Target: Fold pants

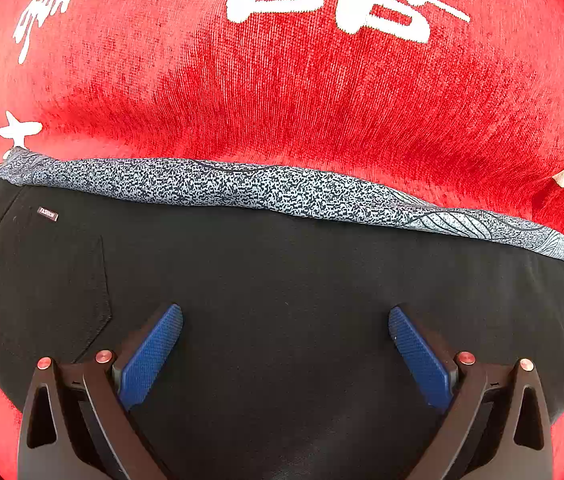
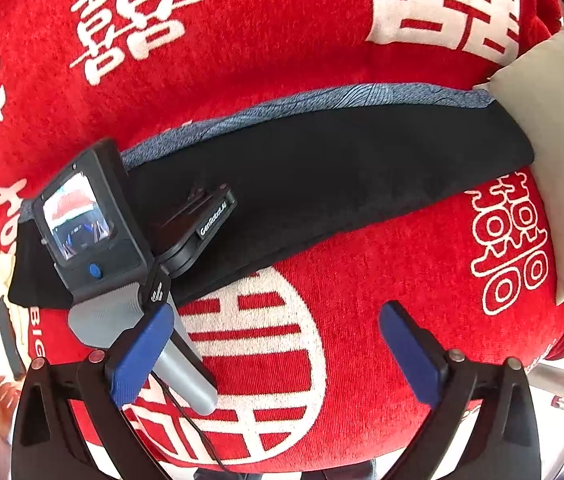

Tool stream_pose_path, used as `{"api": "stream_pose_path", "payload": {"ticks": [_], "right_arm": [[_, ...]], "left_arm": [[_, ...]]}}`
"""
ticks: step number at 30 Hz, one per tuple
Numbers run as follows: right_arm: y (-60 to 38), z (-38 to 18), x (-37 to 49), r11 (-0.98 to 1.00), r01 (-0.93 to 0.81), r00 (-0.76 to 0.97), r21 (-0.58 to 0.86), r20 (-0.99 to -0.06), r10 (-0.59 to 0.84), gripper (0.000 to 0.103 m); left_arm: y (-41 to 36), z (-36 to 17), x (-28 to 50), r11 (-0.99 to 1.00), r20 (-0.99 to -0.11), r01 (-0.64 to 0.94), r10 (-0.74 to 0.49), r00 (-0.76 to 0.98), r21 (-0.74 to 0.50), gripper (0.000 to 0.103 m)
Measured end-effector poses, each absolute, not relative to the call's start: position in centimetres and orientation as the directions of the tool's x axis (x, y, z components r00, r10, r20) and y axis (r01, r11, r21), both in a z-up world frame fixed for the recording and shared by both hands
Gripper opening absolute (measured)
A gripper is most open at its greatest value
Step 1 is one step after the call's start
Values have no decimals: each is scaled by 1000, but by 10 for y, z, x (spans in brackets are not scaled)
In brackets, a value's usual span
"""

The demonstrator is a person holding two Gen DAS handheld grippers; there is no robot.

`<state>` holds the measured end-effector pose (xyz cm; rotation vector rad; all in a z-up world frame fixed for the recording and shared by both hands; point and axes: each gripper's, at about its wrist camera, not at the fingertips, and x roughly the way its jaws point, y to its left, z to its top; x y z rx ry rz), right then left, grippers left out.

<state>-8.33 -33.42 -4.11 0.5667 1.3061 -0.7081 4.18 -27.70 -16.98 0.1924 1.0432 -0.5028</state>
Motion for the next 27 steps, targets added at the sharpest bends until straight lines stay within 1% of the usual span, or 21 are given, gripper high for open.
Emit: {"api": "stream_pose_path", "payload": {"ticks": [17, 27], "right_arm": [[-335, -50, -100, 655, 755, 73, -30, -989, -130, 103], [-349, -43, -112, 610, 793, 107, -1, -984, -141, 103]], "left_arm": [[-277, -170, 42, 871, -863, 484, -305, 403, -82, 103], [-277, -170, 42, 872, -863, 483, -305, 403, -82, 103]]}}
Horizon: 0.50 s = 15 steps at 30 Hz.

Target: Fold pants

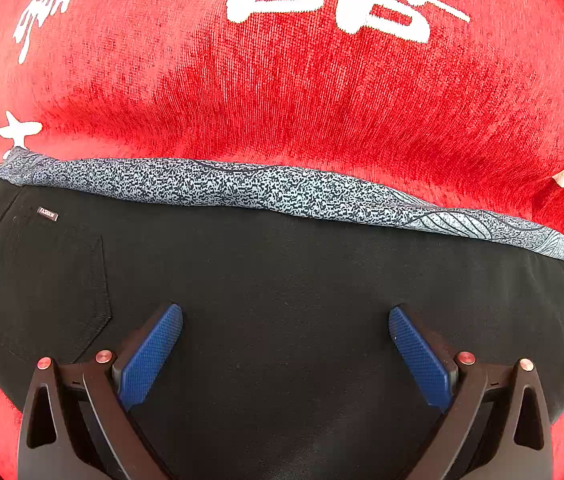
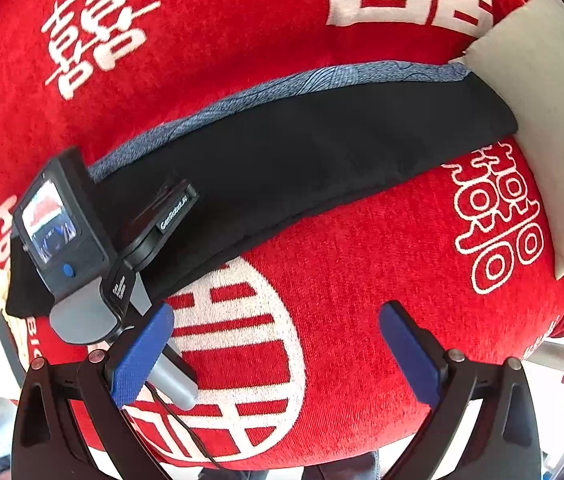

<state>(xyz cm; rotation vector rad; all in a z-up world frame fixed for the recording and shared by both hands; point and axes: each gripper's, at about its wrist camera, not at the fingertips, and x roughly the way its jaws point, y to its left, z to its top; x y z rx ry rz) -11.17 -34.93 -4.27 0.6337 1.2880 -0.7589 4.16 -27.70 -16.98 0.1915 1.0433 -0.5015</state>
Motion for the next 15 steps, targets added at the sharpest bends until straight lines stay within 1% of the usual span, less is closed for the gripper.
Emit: {"api": "stream_pose_path", "payload": {"ticks": [9, 15], "right_arm": [[-369, -49, -137, 597, 802, 115, 27, -987, -110, 103], [-371, -58, -136, 674, 737, 140, 53, -987, -76, 103]], "left_arm": [[-277, -170, 42, 872, -863, 483, -305, 404, -82, 103], [-277, -170, 41, 872, -863, 483, -305, 404, -82, 103]]}}
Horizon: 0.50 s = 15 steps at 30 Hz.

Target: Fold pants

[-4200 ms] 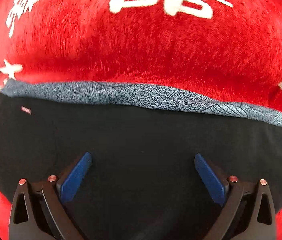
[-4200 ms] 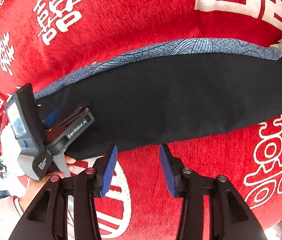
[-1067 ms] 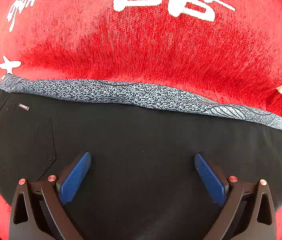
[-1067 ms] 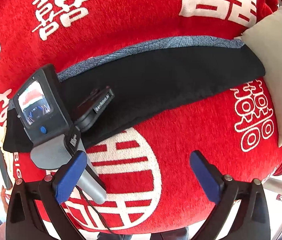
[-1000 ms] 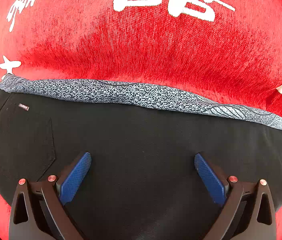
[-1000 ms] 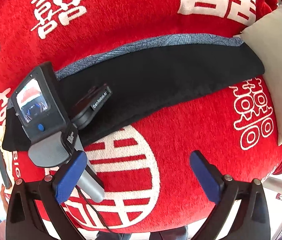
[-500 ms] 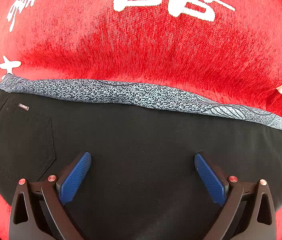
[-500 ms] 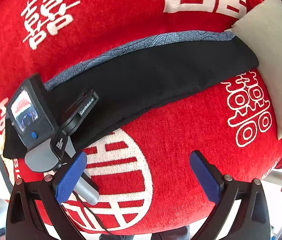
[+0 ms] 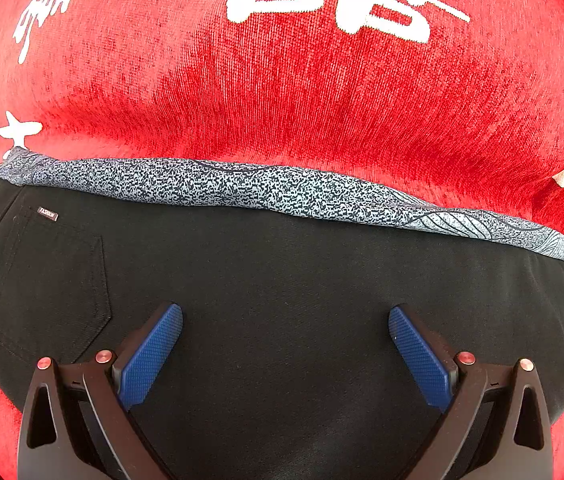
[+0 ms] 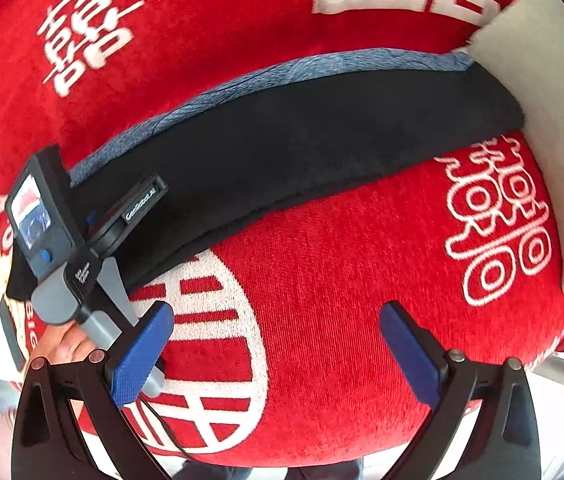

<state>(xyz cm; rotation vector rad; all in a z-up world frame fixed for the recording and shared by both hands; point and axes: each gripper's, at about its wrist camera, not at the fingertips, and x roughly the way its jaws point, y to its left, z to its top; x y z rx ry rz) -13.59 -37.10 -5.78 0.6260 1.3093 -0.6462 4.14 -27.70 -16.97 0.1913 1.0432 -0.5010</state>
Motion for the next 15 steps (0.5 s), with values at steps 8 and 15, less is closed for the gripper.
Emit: {"api": "stream_pose_path", "payload": {"ticks": [8, 15], "right_arm": [[-385, -77, -149, 686, 715, 183, 135, -983, 3, 103], [-415, -76, -175, 639, 740, 238, 210, -970, 43, 103]], "left_arm": [[-279, -169, 40, 872, -866, 482, -302, 399, -82, 103], [-286, -162, 55, 846, -934, 525, -257, 250, -92, 103]]}}
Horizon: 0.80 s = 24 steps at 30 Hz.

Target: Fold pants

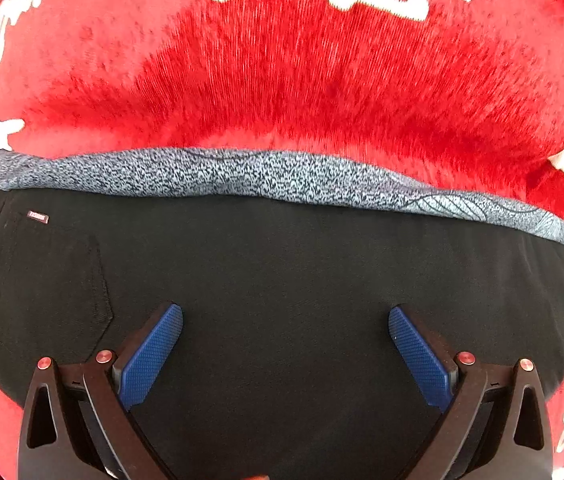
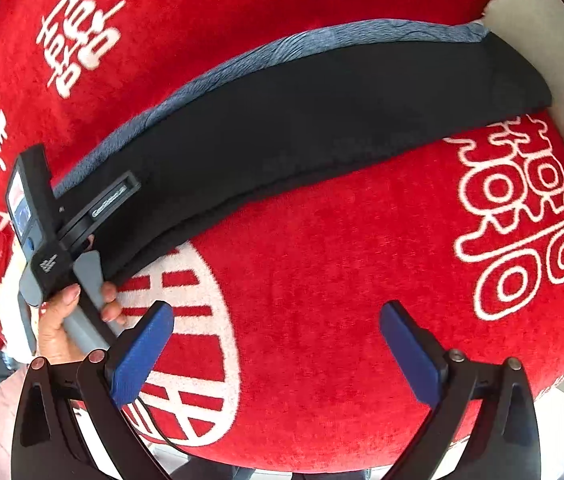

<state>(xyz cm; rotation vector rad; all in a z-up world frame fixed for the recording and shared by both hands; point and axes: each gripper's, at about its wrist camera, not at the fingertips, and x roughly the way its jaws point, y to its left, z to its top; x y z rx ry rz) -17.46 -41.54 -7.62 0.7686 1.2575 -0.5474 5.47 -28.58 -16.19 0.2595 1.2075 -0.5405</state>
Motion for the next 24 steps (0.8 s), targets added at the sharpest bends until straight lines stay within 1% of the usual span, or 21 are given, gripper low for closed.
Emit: {"api": "stream_pose_path", "payload": {"ticks": [3, 5, 10, 13, 15, 16, 17, 19, 21, 24], "right_arm": [[-435, -72, -188, 601, 761, 267, 244, -962, 53, 103], [-455, -67, -199, 568, 782, 289, 257, -957, 35, 103], [-516, -55, -216, 515, 818, 320, 258, -947, -32, 103], [-556, -52, -208, 518, 819, 326, 247, -943, -66, 103], [-579, -52, -195, 536, 813, 322, 227, -942, -90, 100], [-591, -55, -184, 553, 807, 315, 208, -943, -106, 93], [-601, -59, -172, 565, 803, 303, 191, -946, -111, 78], [-616, -72, -151, 582, 787, 307, 205, -948, -81, 62], [-625, -84, -133, 609, 763, 310, 216, -949, -52, 61], [-626, -110, -103, 702, 692, 273, 170, -961, -37, 61]], "left_arm": [[-289, -156, 54, 842, -951, 530, -240, 195, -104, 103], [-294, -149, 49, 829, -957, 552, -225, 181, -91, 103], [-322, -119, 15, 771, -958, 635, -217, 187, -51, 103], [-348, -110, 0, 758, -960, 652, -204, 194, -30, 103], [-368, -110, -5, 756, -960, 655, -179, 217, 7, 103], [-379, -111, -7, 759, -960, 651, -168, 222, 18, 103], [-386, -112, -7, 763, -962, 647, -162, 222, 21, 103], [-404, -119, -8, 771, -970, 636, -129, 208, 34, 103], [-417, -120, -10, 773, -971, 633, -114, 213, 48, 103], [-433, -131, -17, 764, -968, 640, -89, 235, 84, 103]]}}
